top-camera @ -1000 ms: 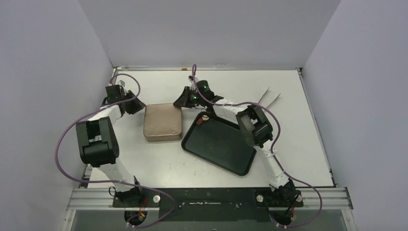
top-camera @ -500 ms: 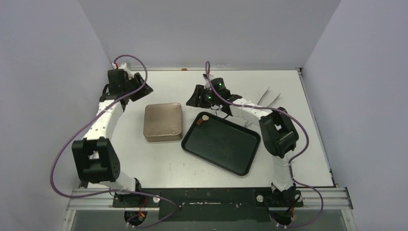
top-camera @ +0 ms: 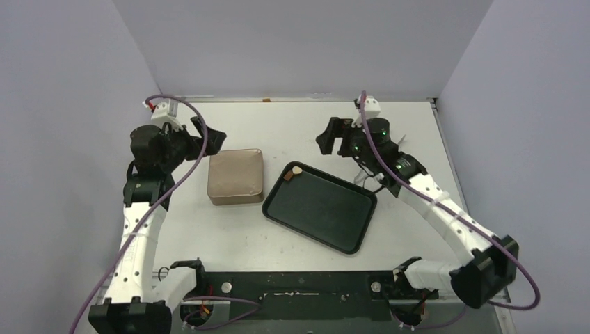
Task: Pack the chocolate
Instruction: Reset both arms
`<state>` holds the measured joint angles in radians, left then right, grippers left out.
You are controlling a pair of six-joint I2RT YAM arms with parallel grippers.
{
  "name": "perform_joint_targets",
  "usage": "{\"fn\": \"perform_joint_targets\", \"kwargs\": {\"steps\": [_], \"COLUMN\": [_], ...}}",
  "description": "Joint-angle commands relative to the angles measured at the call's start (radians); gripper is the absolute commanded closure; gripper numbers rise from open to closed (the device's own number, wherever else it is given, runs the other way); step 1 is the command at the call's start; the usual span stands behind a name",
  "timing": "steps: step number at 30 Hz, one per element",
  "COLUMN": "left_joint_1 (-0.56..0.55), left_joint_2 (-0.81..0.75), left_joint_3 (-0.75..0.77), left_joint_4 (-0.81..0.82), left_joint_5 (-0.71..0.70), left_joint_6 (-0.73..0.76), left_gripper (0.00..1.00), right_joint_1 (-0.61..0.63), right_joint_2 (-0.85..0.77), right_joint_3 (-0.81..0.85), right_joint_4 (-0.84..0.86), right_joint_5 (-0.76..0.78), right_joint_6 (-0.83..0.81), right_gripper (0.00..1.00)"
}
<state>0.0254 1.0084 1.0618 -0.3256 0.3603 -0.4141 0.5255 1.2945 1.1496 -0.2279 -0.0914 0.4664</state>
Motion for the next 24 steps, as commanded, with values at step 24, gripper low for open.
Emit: {"fn": "perform_joint_targets", "kwargs": {"steps": [24], "left_joint_1": [-0.062], "left_joint_2": [-0.259], "left_joint_3": [-0.246], "left_joint_4": [0.062], "left_joint_5": [0.191], "left_joint_6": [0.009], "left_gripper": [0.03], "right_joint_1": [0.005], "right_joint_2": [-0.378], "right_joint_3": [-0.257], "right_joint_4": [-0.12], "right_joint_5": [0.137], "right_joint_6": [0.094], "right_gripper": [0.0]}}
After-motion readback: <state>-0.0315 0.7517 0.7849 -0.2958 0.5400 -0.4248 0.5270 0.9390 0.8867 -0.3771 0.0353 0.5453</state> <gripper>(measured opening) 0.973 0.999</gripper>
